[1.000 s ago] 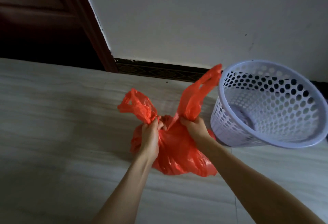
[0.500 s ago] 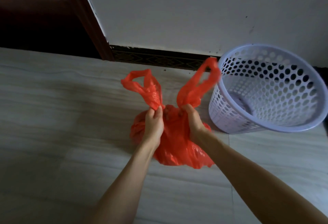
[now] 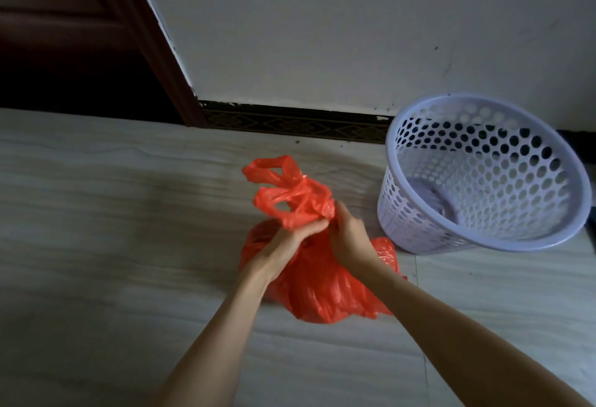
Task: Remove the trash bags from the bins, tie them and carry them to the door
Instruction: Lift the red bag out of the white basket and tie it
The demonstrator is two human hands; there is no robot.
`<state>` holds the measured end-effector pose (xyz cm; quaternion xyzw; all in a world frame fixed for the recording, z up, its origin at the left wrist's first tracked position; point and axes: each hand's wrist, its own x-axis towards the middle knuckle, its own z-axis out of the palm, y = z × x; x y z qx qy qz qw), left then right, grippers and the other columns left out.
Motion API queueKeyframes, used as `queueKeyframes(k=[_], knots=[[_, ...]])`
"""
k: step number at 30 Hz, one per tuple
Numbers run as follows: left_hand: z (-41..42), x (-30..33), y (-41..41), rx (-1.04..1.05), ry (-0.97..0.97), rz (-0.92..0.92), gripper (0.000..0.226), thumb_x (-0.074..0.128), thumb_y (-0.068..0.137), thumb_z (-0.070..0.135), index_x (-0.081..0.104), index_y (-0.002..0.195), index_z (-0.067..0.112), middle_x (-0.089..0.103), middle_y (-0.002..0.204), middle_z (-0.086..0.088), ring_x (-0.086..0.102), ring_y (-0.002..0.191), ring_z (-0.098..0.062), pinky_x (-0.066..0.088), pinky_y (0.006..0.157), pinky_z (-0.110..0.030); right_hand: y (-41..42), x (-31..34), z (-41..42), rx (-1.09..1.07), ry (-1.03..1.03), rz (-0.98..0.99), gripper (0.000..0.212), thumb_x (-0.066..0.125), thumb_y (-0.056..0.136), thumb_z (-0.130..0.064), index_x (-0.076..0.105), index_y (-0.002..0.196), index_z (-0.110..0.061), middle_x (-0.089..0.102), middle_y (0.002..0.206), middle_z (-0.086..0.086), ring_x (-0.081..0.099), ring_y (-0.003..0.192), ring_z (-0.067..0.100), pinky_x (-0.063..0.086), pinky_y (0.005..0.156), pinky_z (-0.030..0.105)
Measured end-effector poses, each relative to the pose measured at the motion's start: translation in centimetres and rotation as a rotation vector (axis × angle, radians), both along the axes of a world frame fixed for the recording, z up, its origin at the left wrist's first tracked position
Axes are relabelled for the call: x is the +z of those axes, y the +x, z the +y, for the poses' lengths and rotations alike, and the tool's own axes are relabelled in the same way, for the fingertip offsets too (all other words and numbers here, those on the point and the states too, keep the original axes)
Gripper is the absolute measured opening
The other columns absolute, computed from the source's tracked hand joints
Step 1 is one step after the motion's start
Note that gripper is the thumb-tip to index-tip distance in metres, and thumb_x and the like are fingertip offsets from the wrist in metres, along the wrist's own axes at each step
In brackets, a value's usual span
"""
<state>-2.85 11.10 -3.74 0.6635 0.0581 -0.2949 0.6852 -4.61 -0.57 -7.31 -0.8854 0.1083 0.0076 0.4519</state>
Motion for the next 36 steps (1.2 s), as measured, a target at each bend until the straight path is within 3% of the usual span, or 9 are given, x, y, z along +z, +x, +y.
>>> queueKeyframes(k=[5, 9, 14, 17, 20, 24, 29, 33, 36], knots=[[-0.2, 0.1, 0.2, 0.124, 0.128, -0.050, 0.024, 0.044, 0.095, 0.034, 0.063, 0.098, 0.020, 0.060, 0.088, 0.008, 0.056, 0.075, 0.000, 0.036, 0.048, 0.004, -0.4, 0.4, 0.2, 0.197, -0.180, -0.018, 0.023, 0.042, 0.085, -0.006, 0.053, 0.106, -0.004, 0.065, 0.094, 0.023, 0.060, 0.090, 0.042, 0.047, 0.076, 0.040], [-0.1, -2.3, 1.5, 0.311, 0.021, 0.189, 0.056, 0.032, 0.097, 0.042, 0.046, 0.051, 0.014, 0.047, 0.039, 0.002, 0.042, 0.031, -0.004, 0.032, 0.033, -0.013, 0.3, 1.3, -0.7, 0.055, 0.177, 0.067, 0.028, 0.062, 0.082, -0.003, 0.057, 0.110, 0.000, 0.062, 0.093, 0.006, 0.061, 0.082, 0.015, 0.040, 0.066, 0.008], [0.4, -4.1, 2.1, 0.251, -0.162, 0.286, 0.053, 0.030, 0.091, 0.052, 0.046, 0.057, 0.015, 0.041, 0.036, 0.003, 0.040, 0.034, -0.009, 0.032, 0.036, -0.017, -0.2, 1.7, -0.9, 0.084, 0.408, 0.021, 0.014, 0.059, 0.084, 0.003, 0.064, 0.097, 0.002, 0.063, 0.083, 0.007, 0.057, 0.062, -0.014, 0.043, 0.066, 0.003], [0.5, -3.3, 1.7, 0.121, -0.288, 0.256, 0.052, 0.030, 0.088, 0.047, 0.066, 0.074, 0.014, 0.060, 0.057, -0.003, 0.051, 0.058, -0.013, 0.037, 0.056, -0.024, -0.5, 1.4, 0.3, 0.012, 0.317, -0.083, 0.016, 0.056, 0.085, 0.006, 0.068, 0.094, 0.002, 0.066, 0.077, 0.004, 0.059, 0.061, -0.015, 0.043, 0.067, 0.005], [1.4, -3.3, 1.2, 0.051, -0.421, 0.226, 0.051, 0.066, 0.064, 0.056, 0.072, 0.091, 0.014, 0.068, 0.089, -0.009, 0.060, 0.083, -0.022, 0.043, 0.077, -0.031, -0.3, 0.9, 0.9, -0.069, 0.169, -0.131, 0.019, 0.057, 0.084, 0.000, 0.071, 0.095, -0.005, 0.069, 0.083, 0.009, 0.064, 0.071, 0.001, 0.048, 0.074, 0.017], [1.1, -3.9, 1.0, 0.128, -0.050, 0.172, 0.084, 0.072, 0.044, 0.075, 0.071, 0.098, 0.010, 0.072, 0.100, -0.013, 0.067, 0.096, -0.026, 0.051, 0.093, -0.038, -0.5, 0.7, 1.2, 0.109, 0.027, -0.138, 0.021, 0.060, 0.081, -0.005, 0.073, 0.096, -0.012, 0.061, 0.078, 0.008, 0.060, 0.072, 0.017, 0.038, 0.068, 0.006], [0.9, -3.2, 1.9, 0.385, -0.085, 0.285, 0.053, 0.036, 0.093, 0.047, 0.057, 0.062, 0.010, 0.048, 0.031, 0.003, 0.045, 0.028, -0.007, 0.034, 0.032, -0.012, -0.3, 1.0, 0.4, 0.055, 0.351, 0.063, 0.033, 0.070, 0.078, -0.011, 0.063, 0.110, -0.007, 0.066, 0.097, 0.005, 0.061, 0.089, 0.012, 0.044, 0.076, 0.007], [1.5, -3.0, 1.0, 0.291, -0.138, 0.295, 0.059, 0.028, 0.096, 0.041, 0.049, 0.054, 0.006, 0.034, 0.026, 0.000, 0.030, 0.021, -0.009, 0.022, 0.027, -0.011, -0.2, 1.1, -0.5, 0.019, 0.996, 0.448, 0.051, 0.059, 0.083, -0.039, 0.058, 0.117, 0.000, 0.062, 0.111, 0.019, 0.058, 0.103, 0.028, 0.045, 0.097, 0.039], [1.4, -2.9, 0.6, 0.168, -0.056, 0.223, 0.065, 0.029, 0.095, 0.039, 0.044, 0.038, 0.013, 0.035, 0.026, 0.001, 0.030, 0.022, -0.008, 0.021, 0.028, -0.014, 0.7, 0.9, -1.1, -0.092, 0.892, 0.556, 0.074, 0.049, 0.070, -0.067, 0.061, 0.114, -0.009, 0.062, 0.115, 0.015, 0.057, 0.105, 0.026, 0.040, 0.102, 0.039]])
